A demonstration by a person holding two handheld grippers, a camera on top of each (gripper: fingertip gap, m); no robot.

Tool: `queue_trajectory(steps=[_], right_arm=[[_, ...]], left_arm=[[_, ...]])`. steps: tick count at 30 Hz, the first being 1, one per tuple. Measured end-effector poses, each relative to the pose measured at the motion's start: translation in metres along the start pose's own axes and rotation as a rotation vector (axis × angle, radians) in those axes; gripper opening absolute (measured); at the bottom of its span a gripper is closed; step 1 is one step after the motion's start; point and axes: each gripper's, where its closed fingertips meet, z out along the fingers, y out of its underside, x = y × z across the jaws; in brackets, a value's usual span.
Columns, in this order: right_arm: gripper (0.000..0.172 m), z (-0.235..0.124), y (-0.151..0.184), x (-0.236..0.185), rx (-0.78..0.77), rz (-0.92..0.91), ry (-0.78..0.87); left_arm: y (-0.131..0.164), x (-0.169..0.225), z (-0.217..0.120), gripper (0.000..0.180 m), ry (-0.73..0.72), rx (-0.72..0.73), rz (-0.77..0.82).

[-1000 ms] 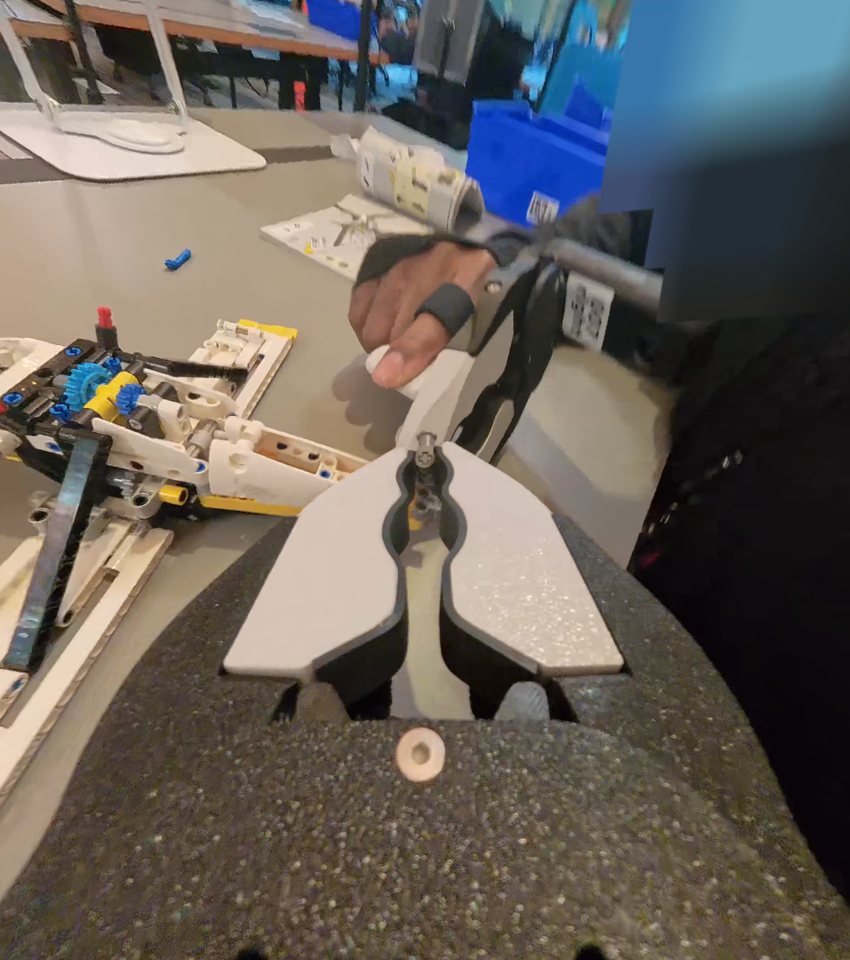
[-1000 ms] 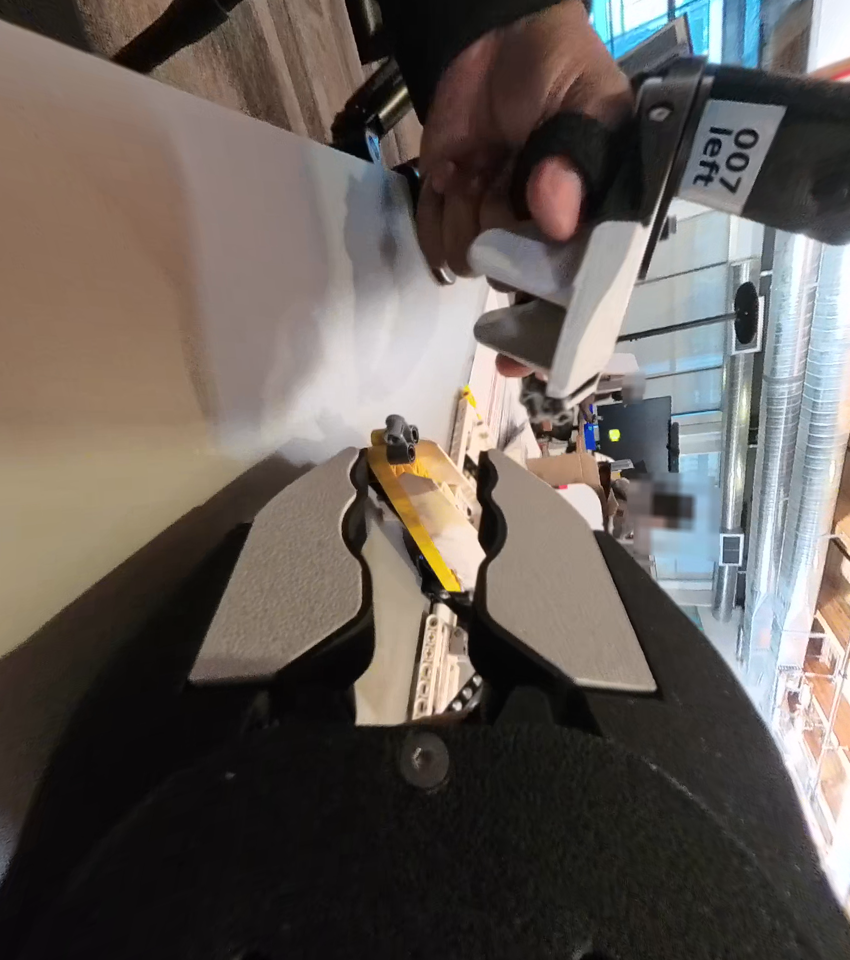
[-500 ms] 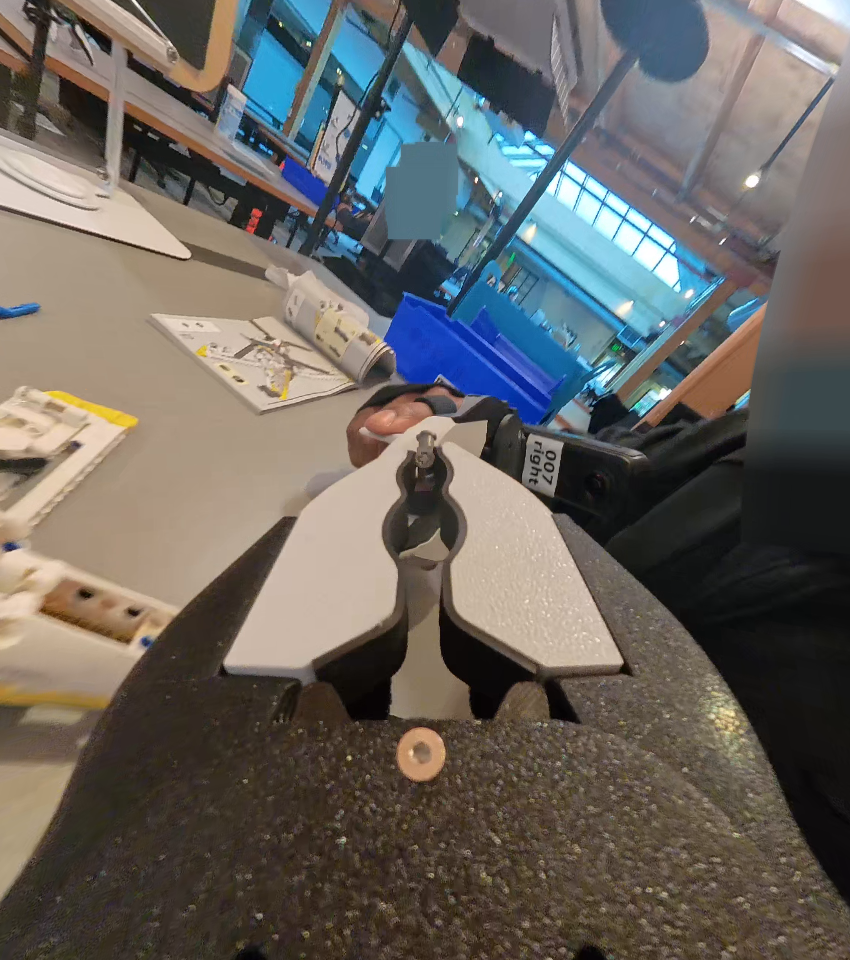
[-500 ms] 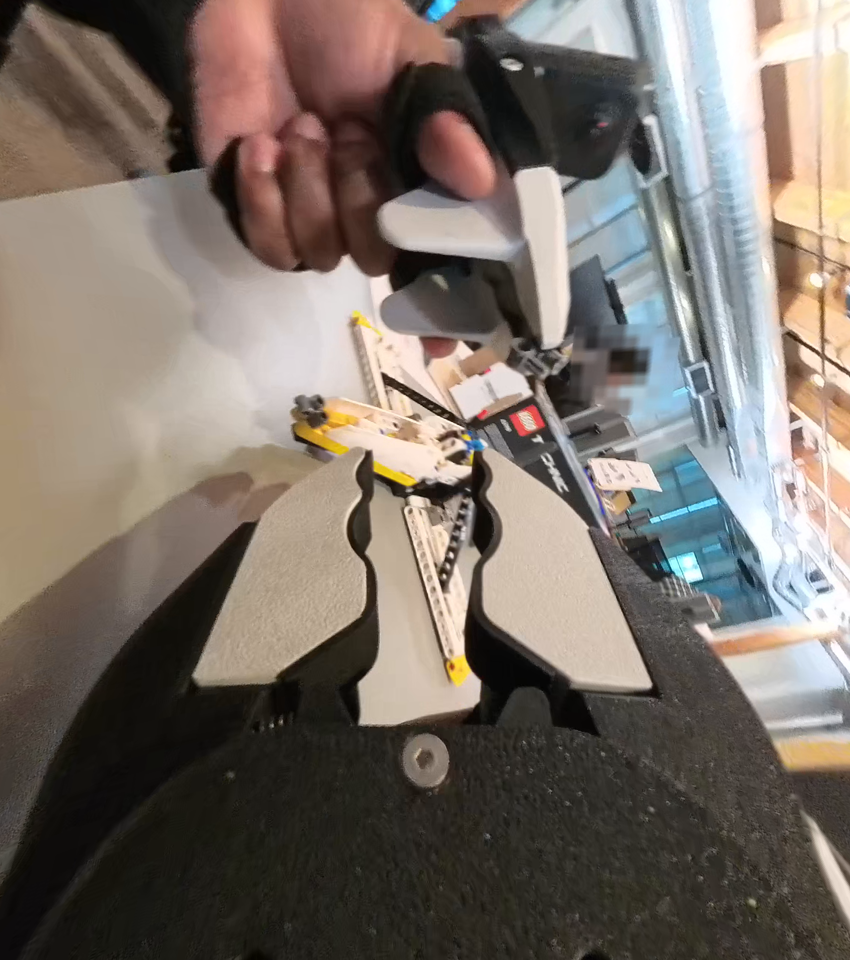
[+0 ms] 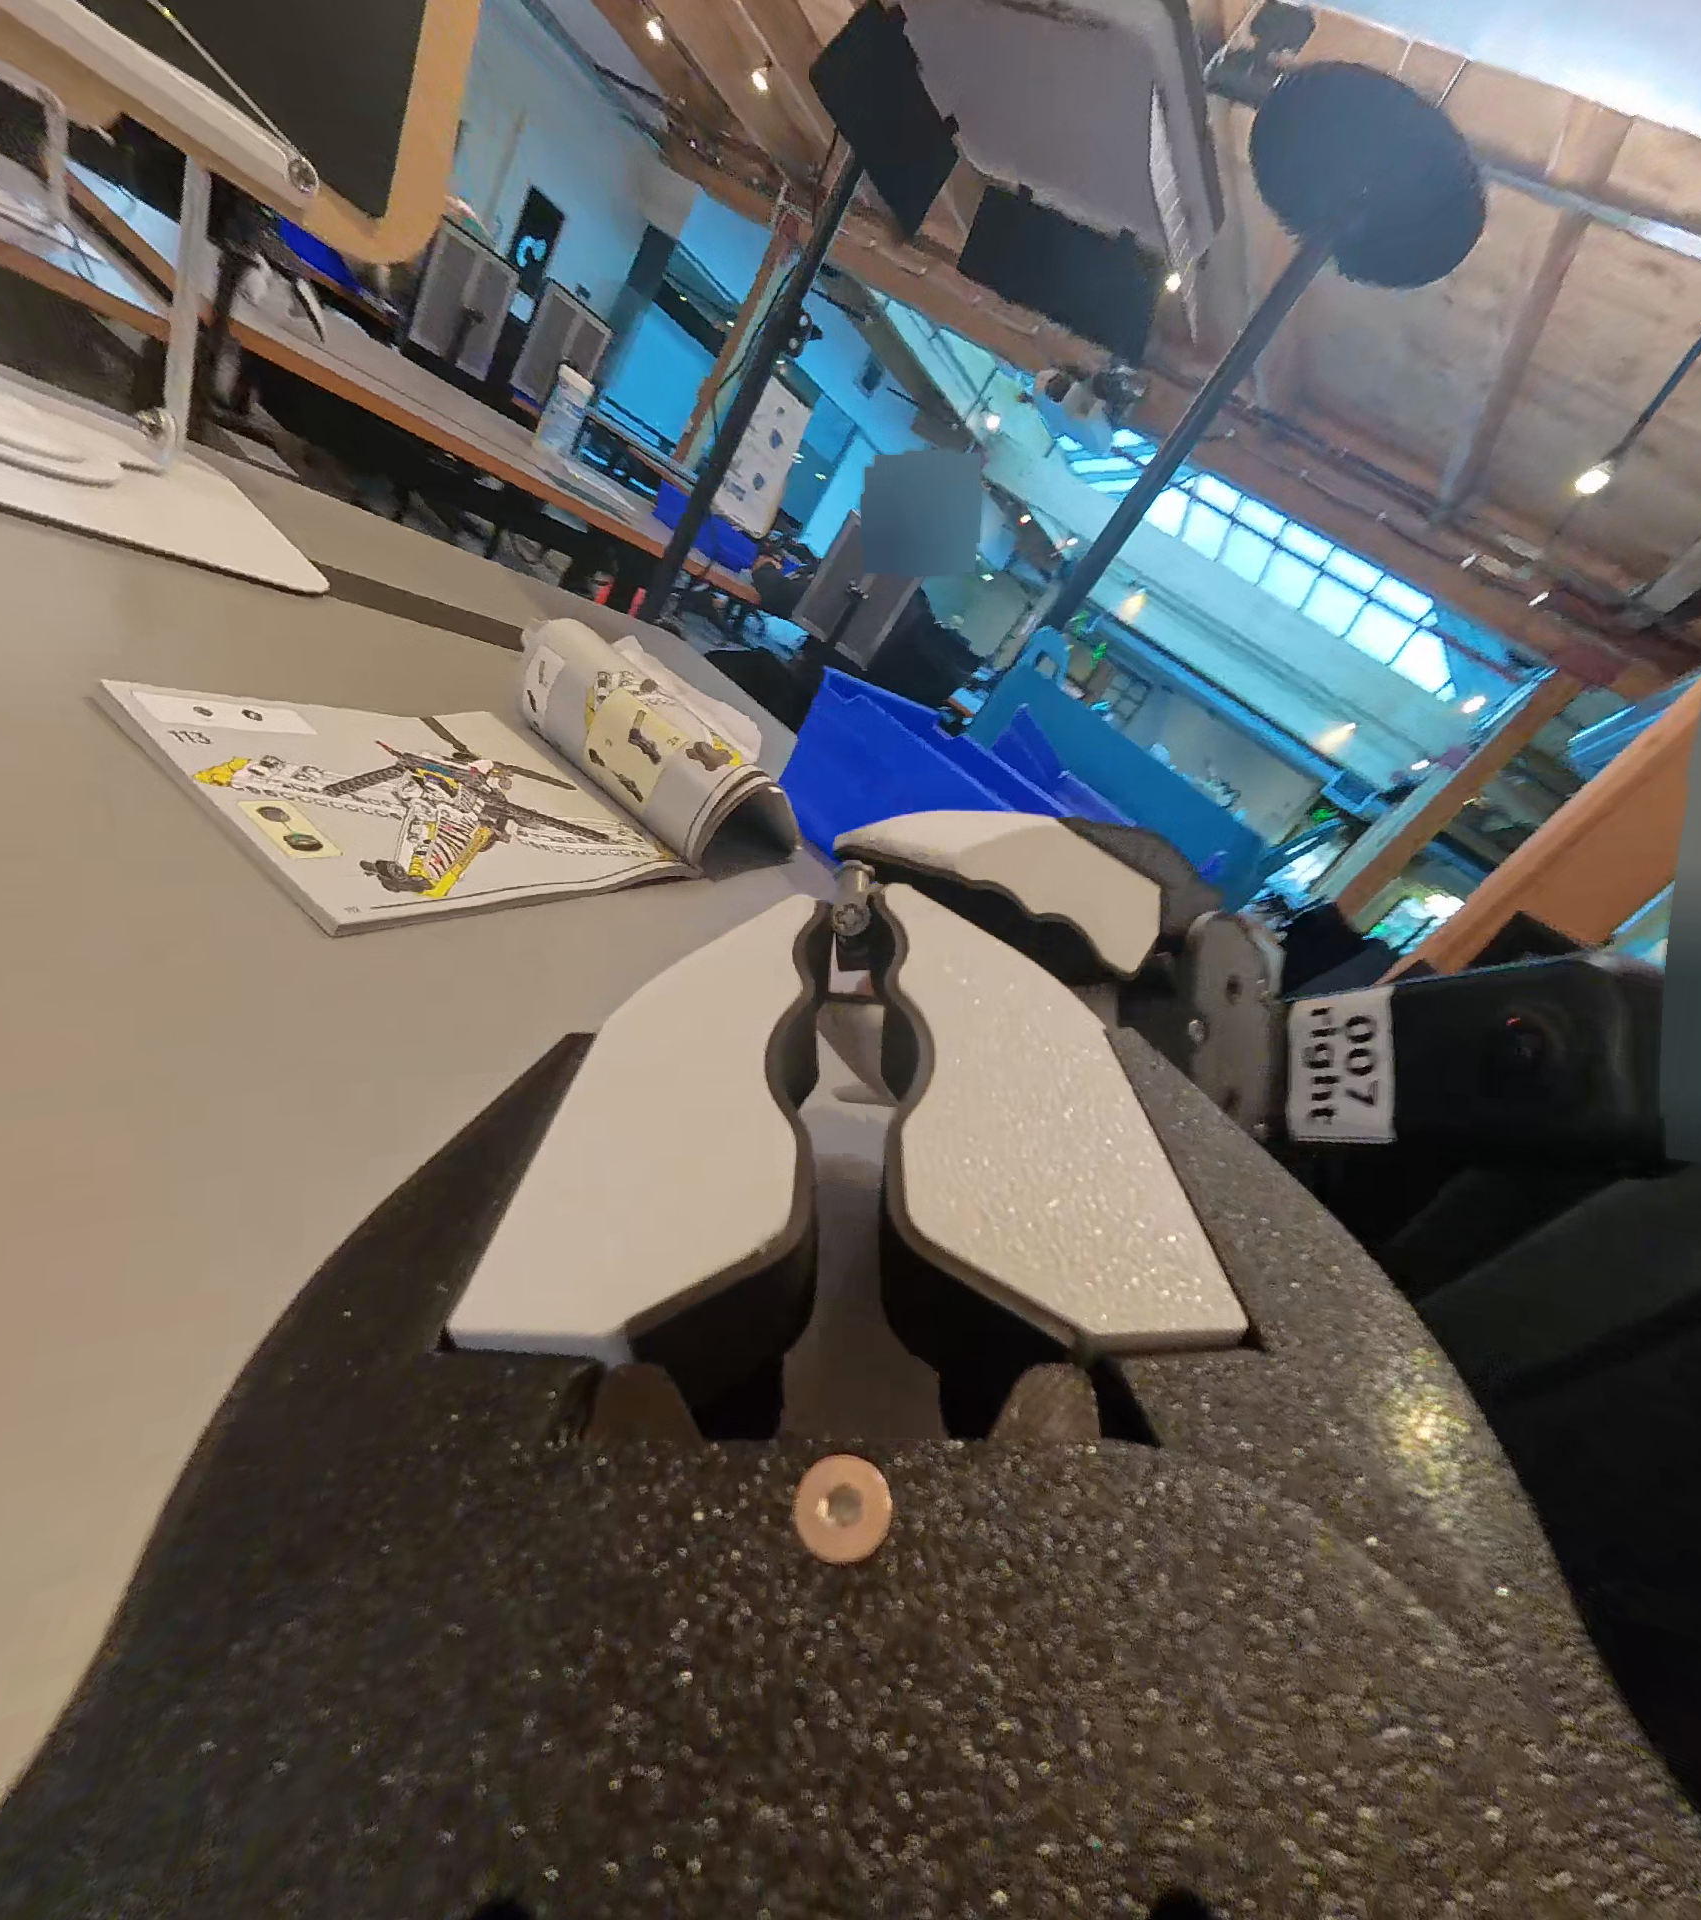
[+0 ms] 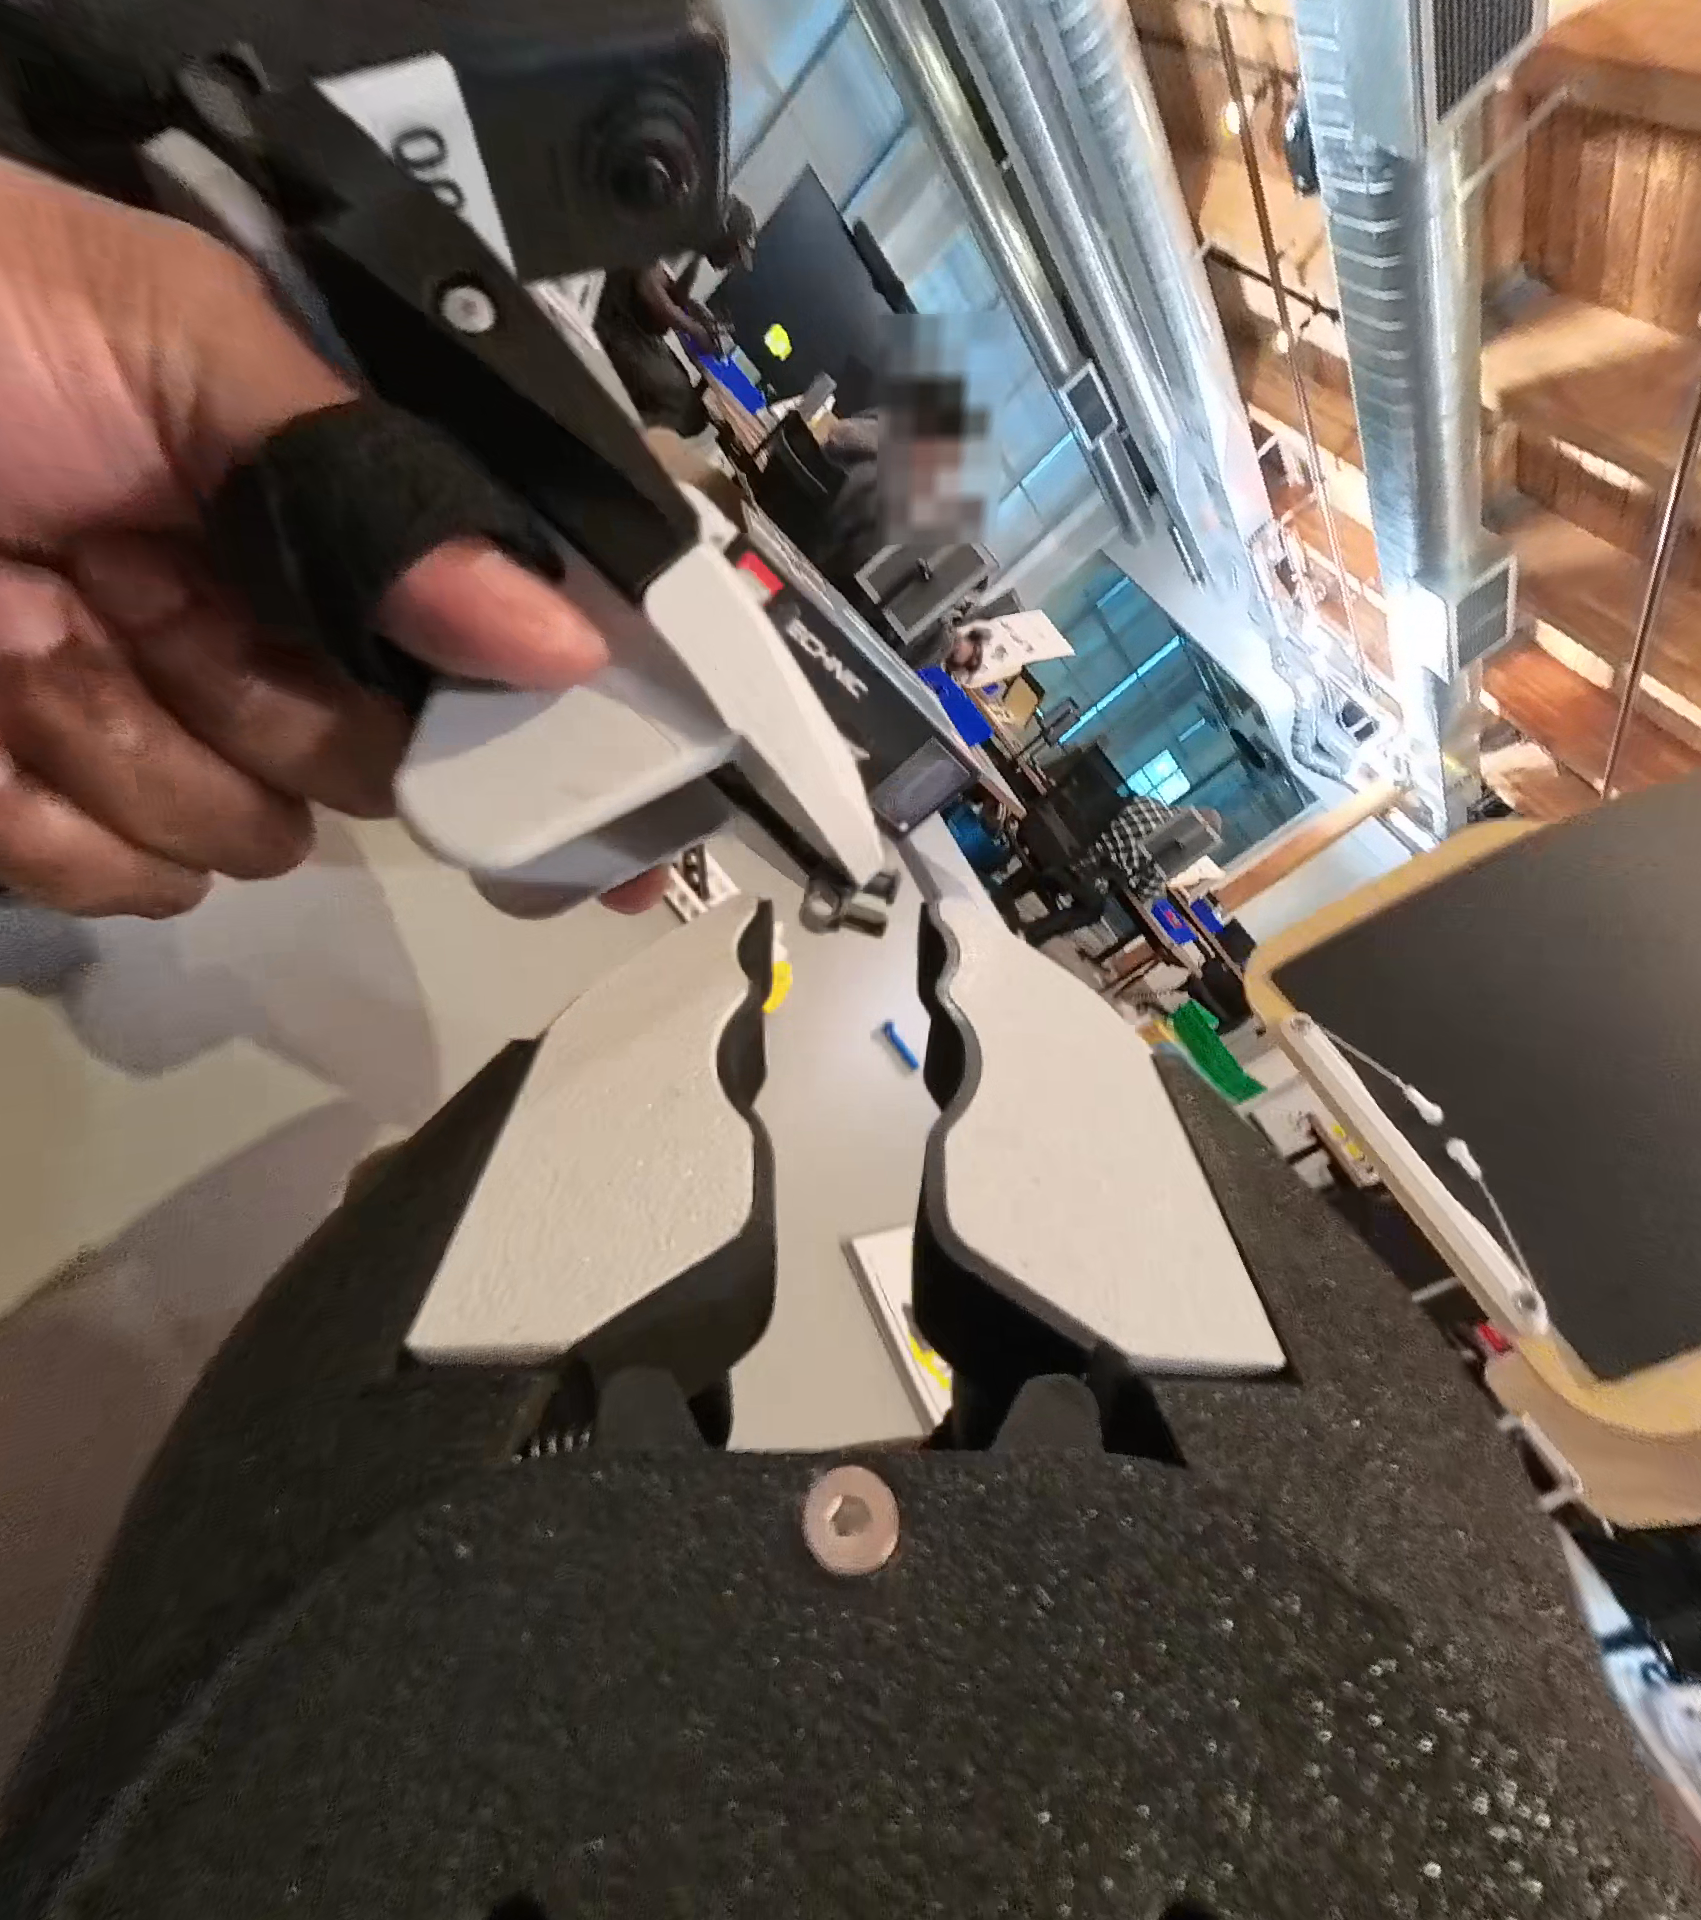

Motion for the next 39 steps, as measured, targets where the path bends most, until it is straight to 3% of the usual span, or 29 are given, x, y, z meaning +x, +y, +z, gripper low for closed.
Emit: queue_trajectory(steps=[3,12,22,23,24,26,28,30,34,39], right_arm=[[0.017,-0.007,0.014,0.003,-0.063,0.011,0.004],[0.016,-0.018,0.03,0.01,-0.099,0.013,0.02],[0.014,-0.025,0.034,0.008,-0.064,-0.22,0.004],[0.001,-0.026,0.039,0.01,-0.082,-0.228,0.007],[0.0,-0.029,0.048,0.013,-0.115,-0.23,0.01],[0.0,-0.037,0.065,0.018,-0.143,-0.172,-0.013],[0.0,-0.041,0.074,0.017,-0.154,-0.043,-0.073],[0.0,-0.041,0.062,0.003,-0.076,0.139,-0.221],[0.011,-0.045,0.039,-0.01,0.03,0.456,-0.434],[0.016,-0.05,0.017,-0.003,0.135,0.731,-0.524]], left_arm=[[0.01,0.001,0.013,0.007,-0.063,-0.008,0.131],[0.018,0.002,0.03,0.007,-0.14,0.009,0.38],[0.023,0.004,0.03,0.007,-0.023,-0.048,0.251],[0.02,0.003,0.029,0.007,-0.03,-0.029,0.246],[0.006,-0.006,0.022,0.007,-0.079,0.053,0.23],[-0.004,-0.021,0.011,0.007,-0.108,0.076,0.187],[0.005,-0.01,0.014,0.007,-0.092,0.036,0.277],[0.013,0.0,0.022,0.007,-0.053,0.005,0.344],[0.016,0.014,0.03,0.007,0.15,-0.018,0.255],[0.016,0.024,0.032,0.007,0.259,0.001,0.204]])
